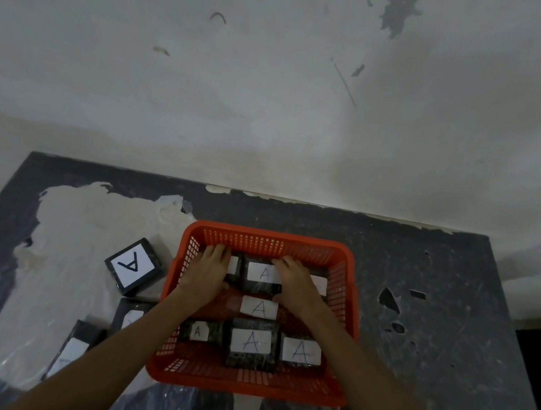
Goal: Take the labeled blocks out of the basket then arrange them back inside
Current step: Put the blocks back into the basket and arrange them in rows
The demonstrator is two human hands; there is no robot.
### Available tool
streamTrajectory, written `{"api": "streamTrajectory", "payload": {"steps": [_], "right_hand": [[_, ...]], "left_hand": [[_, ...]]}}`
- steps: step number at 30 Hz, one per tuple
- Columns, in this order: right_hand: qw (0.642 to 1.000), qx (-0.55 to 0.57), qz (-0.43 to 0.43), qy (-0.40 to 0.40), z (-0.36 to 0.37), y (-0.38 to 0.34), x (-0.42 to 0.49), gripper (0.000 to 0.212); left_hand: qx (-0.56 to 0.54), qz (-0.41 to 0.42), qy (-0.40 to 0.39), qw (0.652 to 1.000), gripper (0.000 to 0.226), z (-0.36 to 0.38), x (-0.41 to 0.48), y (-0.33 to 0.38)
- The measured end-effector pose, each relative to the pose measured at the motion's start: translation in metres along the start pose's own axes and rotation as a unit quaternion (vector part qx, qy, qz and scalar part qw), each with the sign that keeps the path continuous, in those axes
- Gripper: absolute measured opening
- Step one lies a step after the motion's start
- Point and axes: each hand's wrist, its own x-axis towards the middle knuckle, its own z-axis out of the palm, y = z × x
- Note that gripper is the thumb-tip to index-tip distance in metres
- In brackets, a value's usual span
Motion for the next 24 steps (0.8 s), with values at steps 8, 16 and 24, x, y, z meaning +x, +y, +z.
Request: {"api": "streamTrajectory", "payload": {"steps": [8,16,24], "right_hand": [[0.995,-0.079,0.05,0.033,-0.008,0.031,-0.019,0.074],[0.998,-0.03,0.058,0.018,-0.011,0.038,-0.023,0.066],[0.988,0.001,-0.119,-0.097,0.005,-0.02,-0.048,0.071]], "left_hand": [[-0.001,0.08,0.018,0.997,0.064,0.015,0.003,0.018],[-0.01,0.079,0.022,0.997,0.056,0.017,0.011,0.017],[-0.087,0.081,0.064,0.991,0.05,0.007,-0.023,0.015]]}}
